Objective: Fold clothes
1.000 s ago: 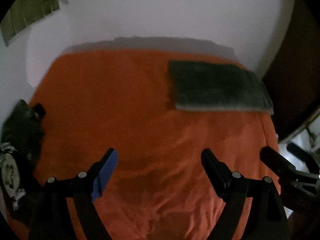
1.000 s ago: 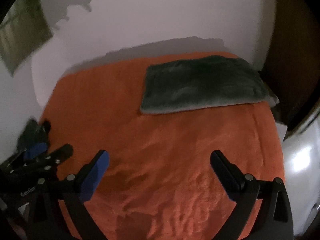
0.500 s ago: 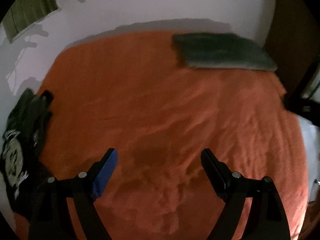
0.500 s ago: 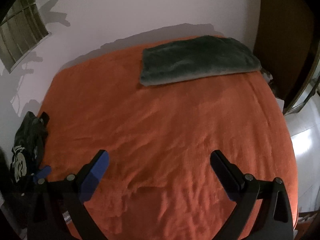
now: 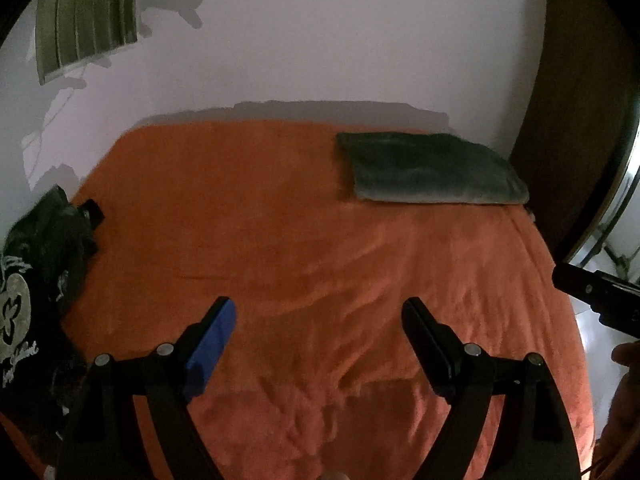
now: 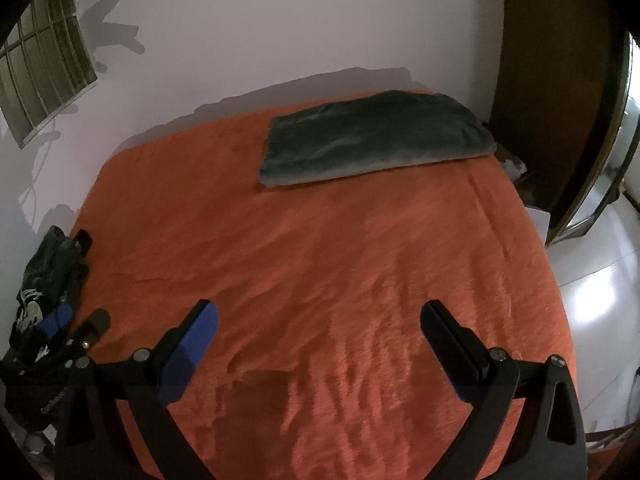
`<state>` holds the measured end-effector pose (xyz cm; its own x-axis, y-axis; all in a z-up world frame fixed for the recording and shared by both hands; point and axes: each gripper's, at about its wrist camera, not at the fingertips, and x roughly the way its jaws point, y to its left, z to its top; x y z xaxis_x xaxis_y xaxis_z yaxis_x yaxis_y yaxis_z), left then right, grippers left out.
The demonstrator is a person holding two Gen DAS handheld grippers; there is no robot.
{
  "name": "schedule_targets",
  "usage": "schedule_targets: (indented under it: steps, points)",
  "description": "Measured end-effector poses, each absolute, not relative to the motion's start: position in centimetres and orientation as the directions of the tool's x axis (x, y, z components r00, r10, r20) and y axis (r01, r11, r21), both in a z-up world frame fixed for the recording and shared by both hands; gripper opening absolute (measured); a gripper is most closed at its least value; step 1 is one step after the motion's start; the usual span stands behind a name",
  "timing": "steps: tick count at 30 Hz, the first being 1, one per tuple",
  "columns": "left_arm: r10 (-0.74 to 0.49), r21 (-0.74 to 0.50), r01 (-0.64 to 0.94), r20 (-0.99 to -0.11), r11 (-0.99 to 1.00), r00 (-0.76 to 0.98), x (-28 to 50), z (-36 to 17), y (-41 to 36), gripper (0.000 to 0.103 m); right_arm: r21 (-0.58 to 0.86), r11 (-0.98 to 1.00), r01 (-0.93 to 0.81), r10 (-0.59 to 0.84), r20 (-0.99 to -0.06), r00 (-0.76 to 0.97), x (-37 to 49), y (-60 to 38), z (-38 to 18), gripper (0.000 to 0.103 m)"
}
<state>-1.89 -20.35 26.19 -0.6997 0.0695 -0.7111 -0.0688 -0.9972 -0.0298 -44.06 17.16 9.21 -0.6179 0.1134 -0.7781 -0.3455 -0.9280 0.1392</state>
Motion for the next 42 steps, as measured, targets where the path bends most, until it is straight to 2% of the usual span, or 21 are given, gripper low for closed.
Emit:
schedule_targets:
  steps: [5, 9, 12, 17, 42]
  points:
    - [-0.005, 0.066, -0.073, -0.775, -0.995, -0.632, -2.8, 24.8, -18.8, 0.086, 0.172, -0.919, -0.355, 0.087, -0.789, -0.608, -44.4, 18.1, 8.5, 0.101]
    - [0.097, -0.043, -0.11, -0.824, -0.993, -0.558, -3.3, 23.5, -19.0, 0.086, 0.192, -0.917, -0.349, 0.062, -0.796, -0.602, -44.7, 18.3, 7.8, 0.101]
    - [0.108, -0.063, -0.102, -0.842, -0.993, -0.529, -3.7, 23.0, -19.1, 0.086, 0.186, -0.923, -0.338, 0.056, -0.801, -0.596, -45.0, 18.0, 7.2, 0.101]
    - [0.052, 0.002, -0.097, -0.832, -0.995, -0.552, -3.4, 23.3, -18.6, 0.086, 0.187, -0.922, -0.338, 0.05, -0.811, -0.584, -45.2, 17.9, 6.5, 0.101]
    - [0.079, -0.026, -0.105, -0.838, -0.994, -0.54, -3.5, 22.5, -19.2, 0.086, 0.161, -0.934, -0.32, 0.062, -0.807, -0.588, -45.5, 16.6, 6.7, 0.101]
